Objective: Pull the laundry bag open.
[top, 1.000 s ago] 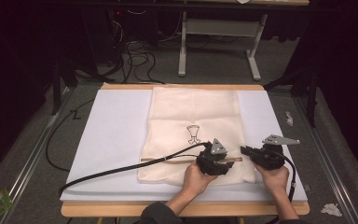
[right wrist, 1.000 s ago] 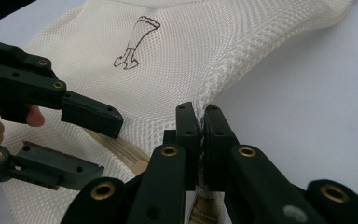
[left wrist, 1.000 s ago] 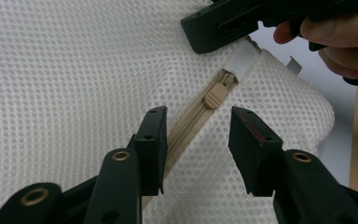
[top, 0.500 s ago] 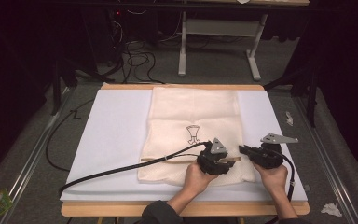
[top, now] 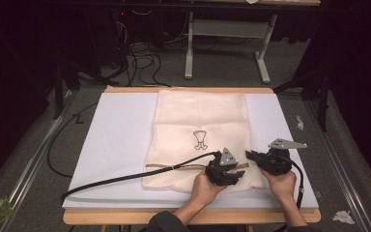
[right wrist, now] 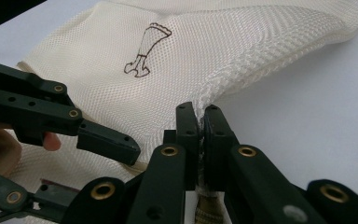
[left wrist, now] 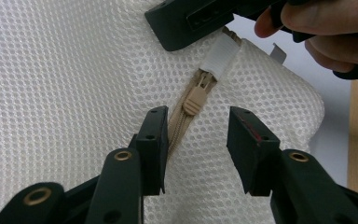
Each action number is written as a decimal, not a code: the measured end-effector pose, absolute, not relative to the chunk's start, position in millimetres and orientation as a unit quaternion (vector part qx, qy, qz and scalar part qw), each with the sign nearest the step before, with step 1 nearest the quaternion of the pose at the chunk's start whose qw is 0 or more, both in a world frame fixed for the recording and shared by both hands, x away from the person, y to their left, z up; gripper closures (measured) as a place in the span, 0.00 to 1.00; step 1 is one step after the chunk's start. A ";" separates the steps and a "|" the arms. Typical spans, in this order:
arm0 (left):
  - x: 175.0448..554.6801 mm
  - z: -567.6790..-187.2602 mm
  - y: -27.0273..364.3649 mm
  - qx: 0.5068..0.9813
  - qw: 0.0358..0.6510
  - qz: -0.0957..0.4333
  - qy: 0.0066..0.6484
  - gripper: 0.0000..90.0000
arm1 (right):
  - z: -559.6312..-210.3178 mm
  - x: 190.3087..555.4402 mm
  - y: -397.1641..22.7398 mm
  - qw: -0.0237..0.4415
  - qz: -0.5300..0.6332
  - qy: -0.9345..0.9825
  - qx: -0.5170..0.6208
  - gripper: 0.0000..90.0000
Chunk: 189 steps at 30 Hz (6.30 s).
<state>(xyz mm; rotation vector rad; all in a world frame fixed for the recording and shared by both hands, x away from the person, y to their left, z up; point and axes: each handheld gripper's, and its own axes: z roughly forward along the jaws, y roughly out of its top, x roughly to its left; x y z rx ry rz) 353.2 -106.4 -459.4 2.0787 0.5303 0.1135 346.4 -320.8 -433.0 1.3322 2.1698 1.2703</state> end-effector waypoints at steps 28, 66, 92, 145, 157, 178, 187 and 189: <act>364.2 -464.2 -114.0 0.840 0.494 0.035 0.222 0.77 | -425.8 349.0 -310.7 0.139 0.453 0.758 0.448 0.98; 364.0 -462.9 -115.7 0.849 0.483 0.001 0.214 0.96 | -430.9 347.4 -318.1 0.143 0.445 0.758 0.455 0.98; 363.2 -454.6 -107.9 0.861 0.468 0.008 0.200 0.97 | -433.3 344.4 -323.3 0.142 0.441 0.759 0.457 0.98; 370.5 -451.9 -84.7 0.866 0.440 0.002 0.237 0.97 | -432.3 341.4 -315.8 0.140 0.450 0.769 0.432 0.98; 367.6 -444.4 -71.9 0.863 0.448 0.022 0.233 0.97 | -432.9 340.8 -323.2 0.137 0.457 0.760 0.442 0.98; 369.5 -440.4 -26.1 0.851 0.456 0.044 0.257 0.97 | -435.5 349.5 -325.6 0.150 0.442 0.757 0.457 0.98; 365.4 -436.9 -14.8 0.851 0.456 0.063 0.253 0.97 | -433.2 357.3 -319.1 0.157 0.421 0.762 0.466 0.98; 366.2 -436.5 -9.4 0.849 0.457 0.064 0.256 0.97 | -433.8 358.0 -318.7 0.157 0.421 0.762 0.466 0.98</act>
